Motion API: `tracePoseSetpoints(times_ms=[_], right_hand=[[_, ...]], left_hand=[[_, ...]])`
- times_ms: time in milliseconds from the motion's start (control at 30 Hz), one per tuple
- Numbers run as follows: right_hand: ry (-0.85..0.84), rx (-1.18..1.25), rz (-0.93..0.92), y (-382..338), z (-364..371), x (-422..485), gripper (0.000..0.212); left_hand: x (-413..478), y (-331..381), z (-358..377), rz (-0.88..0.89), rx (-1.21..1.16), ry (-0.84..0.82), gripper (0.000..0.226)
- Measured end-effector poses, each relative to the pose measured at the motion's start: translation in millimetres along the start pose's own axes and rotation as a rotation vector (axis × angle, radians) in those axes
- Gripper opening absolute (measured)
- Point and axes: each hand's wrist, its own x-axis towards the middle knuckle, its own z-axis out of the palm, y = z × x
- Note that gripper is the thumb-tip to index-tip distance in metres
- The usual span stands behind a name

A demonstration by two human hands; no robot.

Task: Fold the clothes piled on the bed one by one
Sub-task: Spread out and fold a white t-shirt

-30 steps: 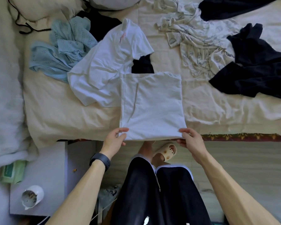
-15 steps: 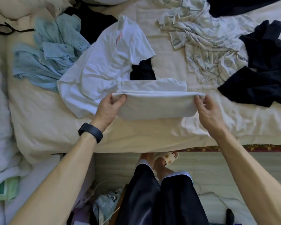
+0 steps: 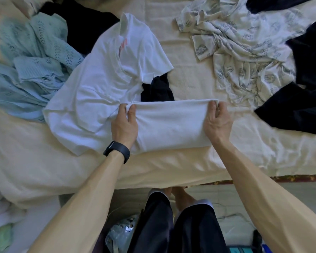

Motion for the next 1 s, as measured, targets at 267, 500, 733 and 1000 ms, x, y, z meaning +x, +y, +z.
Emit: tracePoseSetpoints(times_ms=[267, 500, 733, 1000], right_hand=[[-0.199, 0.074, 0.082, 12, -20, -3, 0.030], [-0.195, -0.078, 0.010, 28, -20, -29, 0.037], [-0.136, -0.302, -0.071, 26, -16, -29, 0.030], [0.073, -0.359, -0.006, 11, -33, -51, 0.046]], left_hand=[[-10, 11, -8, -0.138, -0.157, -0.023, 0.030], [-39, 2, -11, -0.142, -0.145, -0.078, 0.052], [-36, 0, -5, -0.147, -0.169, 0.004, 0.045], [-51, 25, -6, 0.345, 0.491, 0.204, 0.066]])
